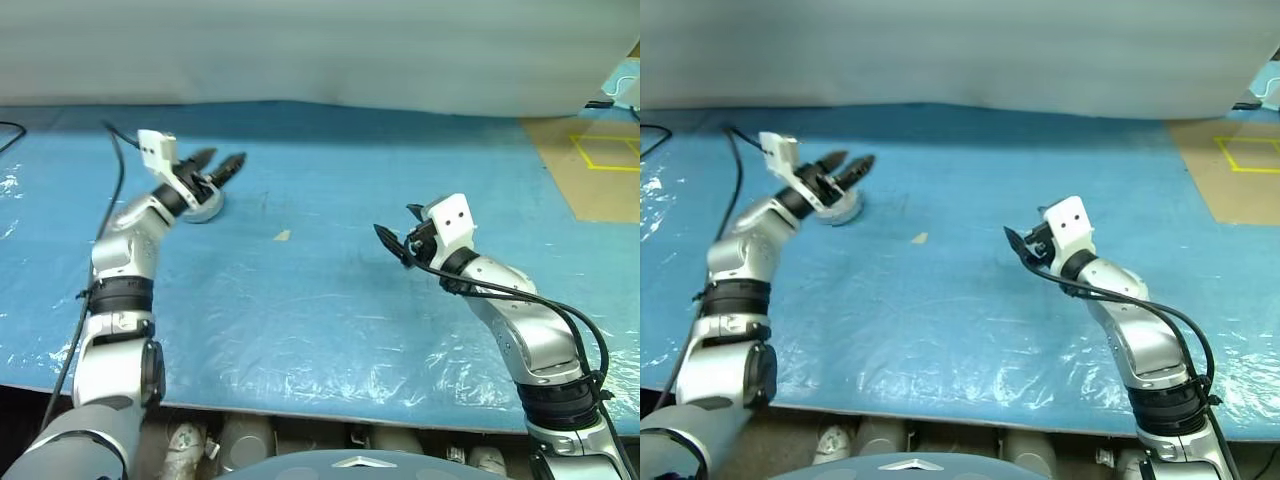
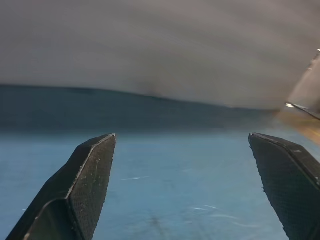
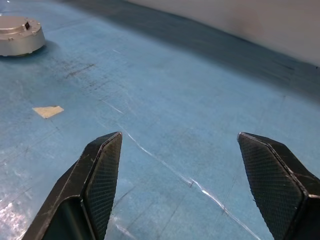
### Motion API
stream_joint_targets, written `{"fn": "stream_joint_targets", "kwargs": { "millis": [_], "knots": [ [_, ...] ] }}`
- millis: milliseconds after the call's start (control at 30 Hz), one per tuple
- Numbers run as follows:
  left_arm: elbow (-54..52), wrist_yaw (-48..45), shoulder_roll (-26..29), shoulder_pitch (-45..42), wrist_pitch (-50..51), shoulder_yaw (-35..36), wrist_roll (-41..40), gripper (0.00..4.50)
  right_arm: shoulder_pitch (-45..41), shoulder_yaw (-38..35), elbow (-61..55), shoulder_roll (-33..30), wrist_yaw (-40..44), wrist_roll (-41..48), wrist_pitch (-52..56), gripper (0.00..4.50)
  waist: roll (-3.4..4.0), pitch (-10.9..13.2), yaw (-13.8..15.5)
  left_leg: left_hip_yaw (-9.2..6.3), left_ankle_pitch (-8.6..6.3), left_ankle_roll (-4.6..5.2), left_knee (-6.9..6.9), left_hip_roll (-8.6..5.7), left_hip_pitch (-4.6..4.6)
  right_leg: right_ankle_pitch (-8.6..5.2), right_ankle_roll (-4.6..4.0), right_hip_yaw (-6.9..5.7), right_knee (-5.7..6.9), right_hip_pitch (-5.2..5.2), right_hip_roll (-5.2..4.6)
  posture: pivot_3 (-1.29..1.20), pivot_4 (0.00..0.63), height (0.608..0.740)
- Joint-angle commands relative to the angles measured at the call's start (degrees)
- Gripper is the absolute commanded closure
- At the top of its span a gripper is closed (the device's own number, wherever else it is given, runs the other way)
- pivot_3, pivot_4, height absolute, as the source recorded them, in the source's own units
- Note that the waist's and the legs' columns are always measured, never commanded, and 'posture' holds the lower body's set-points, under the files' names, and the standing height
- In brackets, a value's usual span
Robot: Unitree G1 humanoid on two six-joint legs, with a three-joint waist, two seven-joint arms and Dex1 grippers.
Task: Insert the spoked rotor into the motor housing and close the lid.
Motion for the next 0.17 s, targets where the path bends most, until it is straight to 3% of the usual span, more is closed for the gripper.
{"fn": "stream_joint_targets", "kwargs": {
  "millis": [33, 167],
  "knots": [
    [2.5, -3.9, 1.4, -1.3, -1.4, 1.6, -1.0, 0.03, -0.8, -0.7, -1.2, 0.7, -0.2, -0.6, -0.3, 0.61, 0.00, 0.0, 0.0, -0.02, 0.00, 0.00, -0.03, 0.00, -0.03, 0.01, 0.02, 0.00, -0.02, -0.02, 0.00, 0.00, 0.150, 0.740],
    [-17.8, -17.8, 2.7, 8.7, 8.1, -7.1, -5.1, 0.03, 0.2, -0.7, -4.1, 0.9, 2.0, 1.5, 1.3, 0.61, -0.01, 0.0, 0.1, -0.07, -0.04, -0.06, -0.09, 0.06, -0.17, -0.01, -0.01, -0.03, -0.04, -0.12, -0.03, 0.00, 0.150, 0.740]
  ]
}}
